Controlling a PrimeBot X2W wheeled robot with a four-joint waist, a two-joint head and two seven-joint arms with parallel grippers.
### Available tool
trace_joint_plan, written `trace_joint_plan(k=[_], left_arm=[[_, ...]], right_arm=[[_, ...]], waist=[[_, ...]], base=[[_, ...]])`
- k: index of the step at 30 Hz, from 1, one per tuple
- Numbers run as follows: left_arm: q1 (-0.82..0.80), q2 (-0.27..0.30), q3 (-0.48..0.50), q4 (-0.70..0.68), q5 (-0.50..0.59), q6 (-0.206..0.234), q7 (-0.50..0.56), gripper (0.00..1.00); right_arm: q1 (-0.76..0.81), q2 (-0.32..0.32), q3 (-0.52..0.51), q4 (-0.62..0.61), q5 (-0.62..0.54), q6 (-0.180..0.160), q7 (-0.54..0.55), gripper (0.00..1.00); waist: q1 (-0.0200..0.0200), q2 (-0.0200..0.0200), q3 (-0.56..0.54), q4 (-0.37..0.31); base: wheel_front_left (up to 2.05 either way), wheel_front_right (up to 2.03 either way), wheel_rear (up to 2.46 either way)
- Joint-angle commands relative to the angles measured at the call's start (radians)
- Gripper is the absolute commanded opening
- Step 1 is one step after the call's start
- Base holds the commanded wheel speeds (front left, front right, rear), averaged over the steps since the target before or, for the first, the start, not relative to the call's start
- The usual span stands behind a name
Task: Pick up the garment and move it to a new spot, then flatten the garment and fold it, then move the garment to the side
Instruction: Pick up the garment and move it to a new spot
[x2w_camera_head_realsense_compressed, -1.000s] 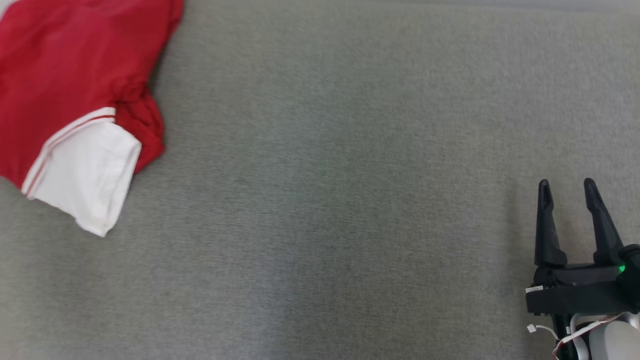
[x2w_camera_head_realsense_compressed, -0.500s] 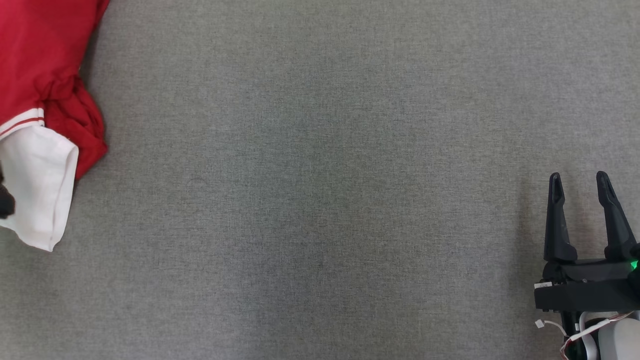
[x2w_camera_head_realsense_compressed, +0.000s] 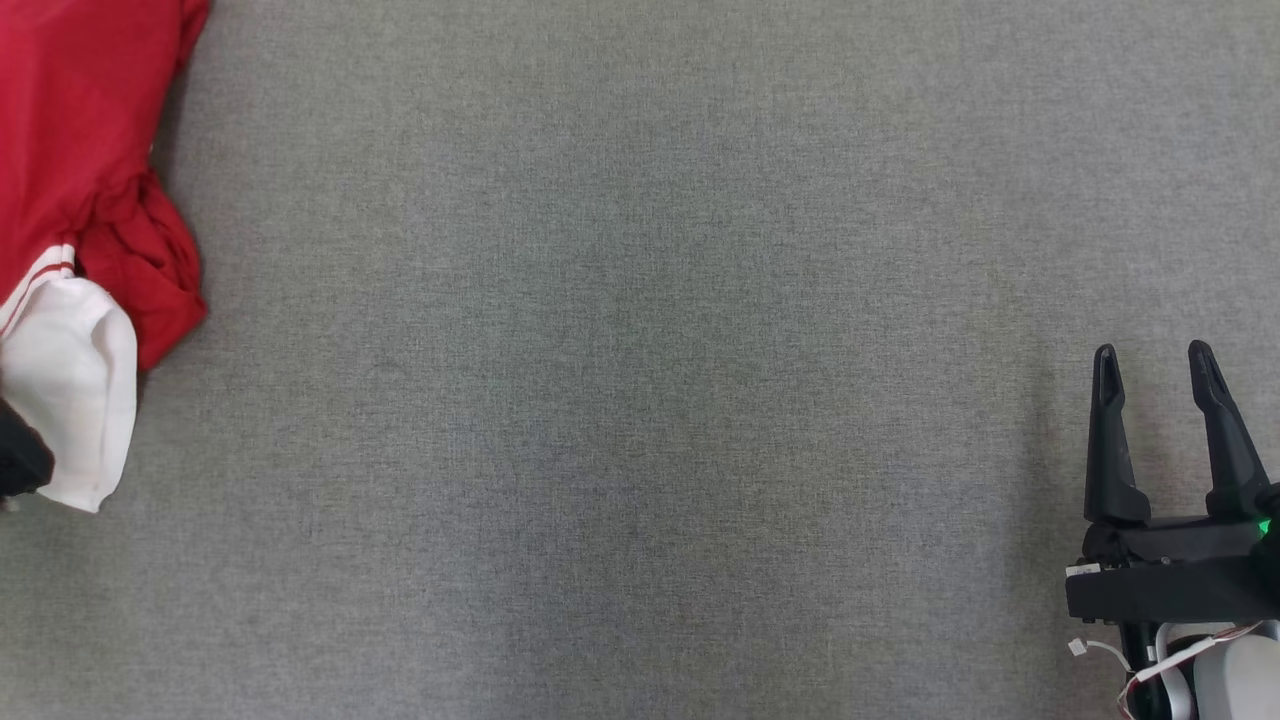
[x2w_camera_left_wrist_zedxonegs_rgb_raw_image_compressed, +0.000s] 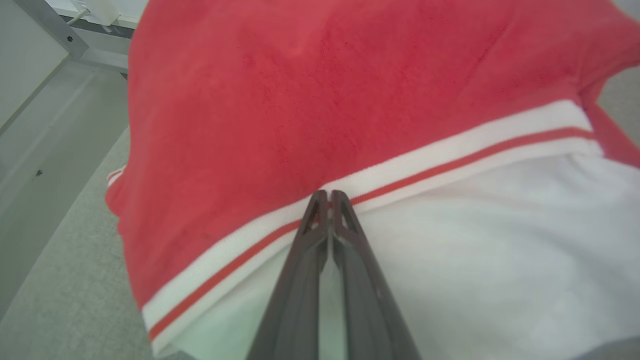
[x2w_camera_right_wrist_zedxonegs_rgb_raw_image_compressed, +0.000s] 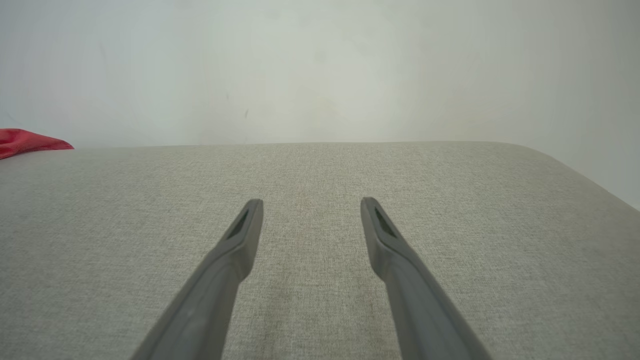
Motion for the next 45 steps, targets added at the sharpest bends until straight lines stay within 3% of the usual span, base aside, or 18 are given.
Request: trace_joint_plan(k=[1,13,20,26,38,45], left_arm=[[0.009,0.016,-0.009,0.012,-0.006,0.002,-0.025,0.0],[-0.126,0.079,-0.065,0.015,0.036,0.002,-0.243,0.0],[-0.274,0.105,-0.089,-0.093,0.089,0.007,-0.268,0.0],[-0.443,0.108,-0.148,-0.236,0.159,0.015,-0.249,0.0],[-0.648,0.008,-0.269,-0.455,0.196,0.005,-0.138,0.0],[-0.641,-0.078,-0.336,-0.553,0.168,0.004,-0.112,0.0]], right_arm=[[-0.002,-0.003,-0.001,0.001,-0.005,-0.002,-0.001,1.0],[0.012,0.023,0.015,0.034,0.014,-0.002,-0.001,1.0],[0.025,0.051,0.019,0.056,0.031,-0.002,-0.001,1.0],[0.026,0.078,0.019,0.06,0.052,-0.002,-0.001,1.0],[0.04,0.094,0.015,0.074,0.085,-0.002,-0.001,1.0],[0.041,0.094,0.033,0.084,0.131,-0.002,-0.001,1.0]], waist=[[0.0,-0.0001,-0.005,-0.001],[0.0,-0.0001,-0.095,0.025],[0.0,-0.0001,-0.151,-0.005],[0.0,-0.0001,-0.179,-0.075],[0.0,-0.0001,-0.207,-0.188],[0.0,-0.0001,-0.214,-0.266]], base=[[0.0,0.0,0.0],[0.0,0.0,0.0],[0.0,0.0,0.0],[0.0,0.0,0.0],[0.0,0.0,0.0],[0.0,0.0,0.0]])
